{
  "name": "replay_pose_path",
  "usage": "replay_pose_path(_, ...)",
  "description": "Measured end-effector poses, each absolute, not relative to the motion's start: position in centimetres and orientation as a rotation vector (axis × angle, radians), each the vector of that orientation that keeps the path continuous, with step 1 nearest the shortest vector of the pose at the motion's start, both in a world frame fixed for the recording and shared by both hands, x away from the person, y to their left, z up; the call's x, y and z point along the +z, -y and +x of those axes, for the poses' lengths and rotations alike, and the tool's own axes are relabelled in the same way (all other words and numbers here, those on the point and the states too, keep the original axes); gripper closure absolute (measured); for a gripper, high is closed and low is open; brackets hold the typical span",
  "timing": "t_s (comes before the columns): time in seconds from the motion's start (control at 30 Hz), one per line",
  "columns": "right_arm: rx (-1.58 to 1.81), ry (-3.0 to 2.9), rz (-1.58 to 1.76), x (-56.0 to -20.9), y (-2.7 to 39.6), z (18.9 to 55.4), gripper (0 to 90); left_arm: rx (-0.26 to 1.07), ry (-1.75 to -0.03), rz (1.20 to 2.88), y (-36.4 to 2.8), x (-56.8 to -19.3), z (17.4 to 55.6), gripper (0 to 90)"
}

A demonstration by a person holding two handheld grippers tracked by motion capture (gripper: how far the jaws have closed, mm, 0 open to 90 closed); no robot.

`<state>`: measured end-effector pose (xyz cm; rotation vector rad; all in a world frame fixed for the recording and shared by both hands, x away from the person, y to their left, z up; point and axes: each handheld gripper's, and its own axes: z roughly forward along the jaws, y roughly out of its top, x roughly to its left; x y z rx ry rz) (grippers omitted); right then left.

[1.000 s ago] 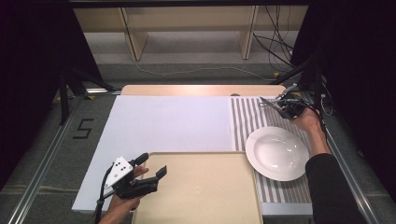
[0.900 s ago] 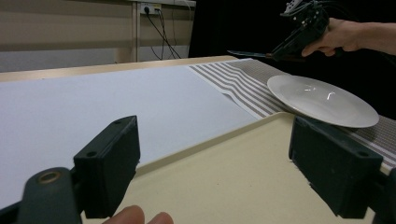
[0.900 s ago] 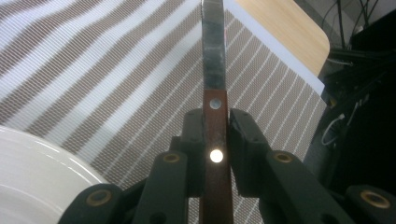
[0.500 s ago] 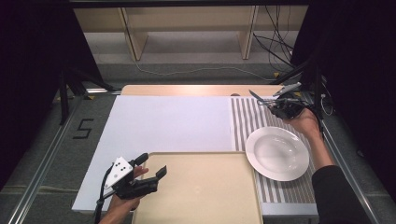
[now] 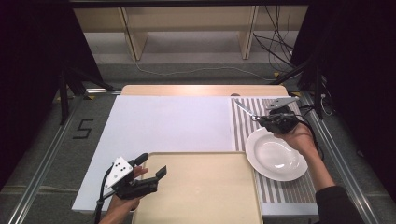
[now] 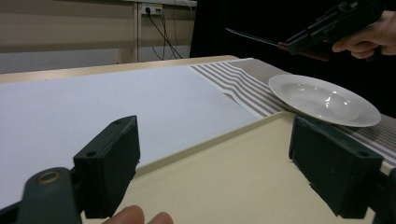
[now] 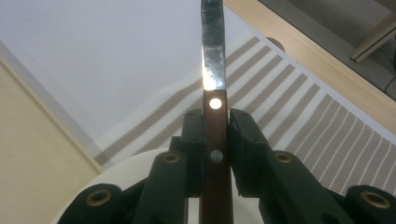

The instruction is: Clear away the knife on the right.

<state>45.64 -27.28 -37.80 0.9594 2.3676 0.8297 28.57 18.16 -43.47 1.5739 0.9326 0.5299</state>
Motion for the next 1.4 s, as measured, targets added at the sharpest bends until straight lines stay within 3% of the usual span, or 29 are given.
replay_pose_path(0.67,0.911,-2.453,0.857,-38.7,24.3,38.4,77.6,0.532,-0.928,1.570,-18.3,-43.3,28.4,16.3)
replay_pose_path(1.4,0.951,-2.519,0.833,-40.2,22.1,33.8,77.5,0.534,-0.927,1.571,-18.3,-43.3,28.3,16.1)
